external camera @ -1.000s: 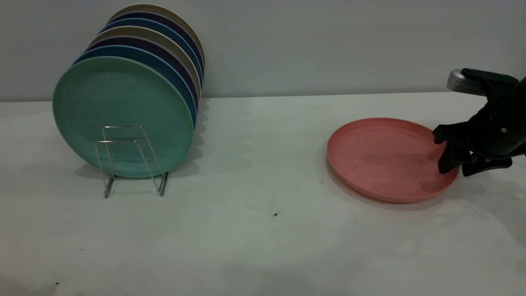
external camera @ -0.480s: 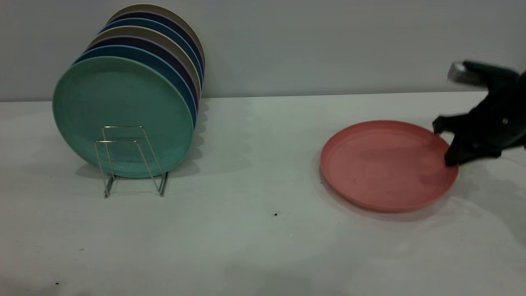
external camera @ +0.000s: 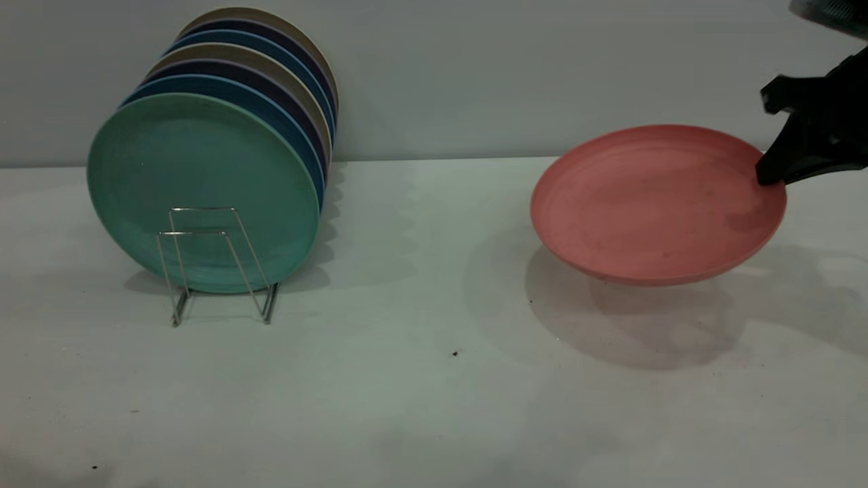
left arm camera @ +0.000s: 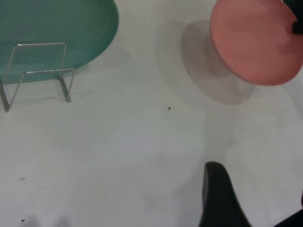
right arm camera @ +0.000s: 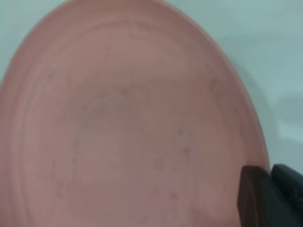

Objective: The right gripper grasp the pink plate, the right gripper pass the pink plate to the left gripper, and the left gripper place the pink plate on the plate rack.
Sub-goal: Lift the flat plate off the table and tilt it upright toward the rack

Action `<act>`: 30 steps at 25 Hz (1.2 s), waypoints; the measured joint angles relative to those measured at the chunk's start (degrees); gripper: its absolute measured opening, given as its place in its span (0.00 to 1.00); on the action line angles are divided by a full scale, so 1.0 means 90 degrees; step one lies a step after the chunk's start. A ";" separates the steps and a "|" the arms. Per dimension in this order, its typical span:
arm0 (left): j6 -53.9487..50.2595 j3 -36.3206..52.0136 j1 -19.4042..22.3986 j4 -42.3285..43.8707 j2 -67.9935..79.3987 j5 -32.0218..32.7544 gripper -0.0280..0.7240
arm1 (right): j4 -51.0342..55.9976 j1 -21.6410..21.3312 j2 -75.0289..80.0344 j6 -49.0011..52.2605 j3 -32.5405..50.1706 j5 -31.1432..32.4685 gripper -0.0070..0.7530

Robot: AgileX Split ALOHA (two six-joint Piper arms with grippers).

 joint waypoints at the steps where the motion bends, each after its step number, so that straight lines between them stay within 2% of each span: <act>1: 0.0043 0.0000 0.0000 0.0000 0.0000 0.0060 0.63 | 0.0004 -0.0050 -0.0033 -0.0029 0.0000 0.0202 0.03; 5: 0.0158 0.0000 0.0000 0.0000 0.0144 0.0200 0.63 | 0.0197 -0.0106 -0.0110 -0.0372 0.0000 0.0953 0.03; 9: 0.0222 0.0000 0.0000 -0.0075 0.0449 0.0391 0.63 | 0.1074 -0.0100 -0.0171 -0.0985 0.0000 0.1741 0.03; 15: 0.0701 0.0000 0.0000 -0.0845 0.0893 0.0660 0.58 | 0.1945 -0.0100 -0.0185 -0.1619 0.0000 0.2857 0.03; 21: 0.1140 0.0000 -0.0029 -0.1685 0.1519 0.0636 0.57 | 0.1992 -0.0028 -0.0209 -0.1727 0.0000 0.3107 0.03; 26: 0.1857 -0.0010 -0.0543 -0.2547 0.2243 0.0572 0.57 | 0.1992 0.0361 -0.0209 -0.1877 0.0000 0.3047 0.03; 30: 0.2227 -0.0045 -0.0786 -0.2775 0.2858 0.0506 0.57 | 0.1992 0.0553 -0.0209 -0.1950 0.0000 0.2955 0.03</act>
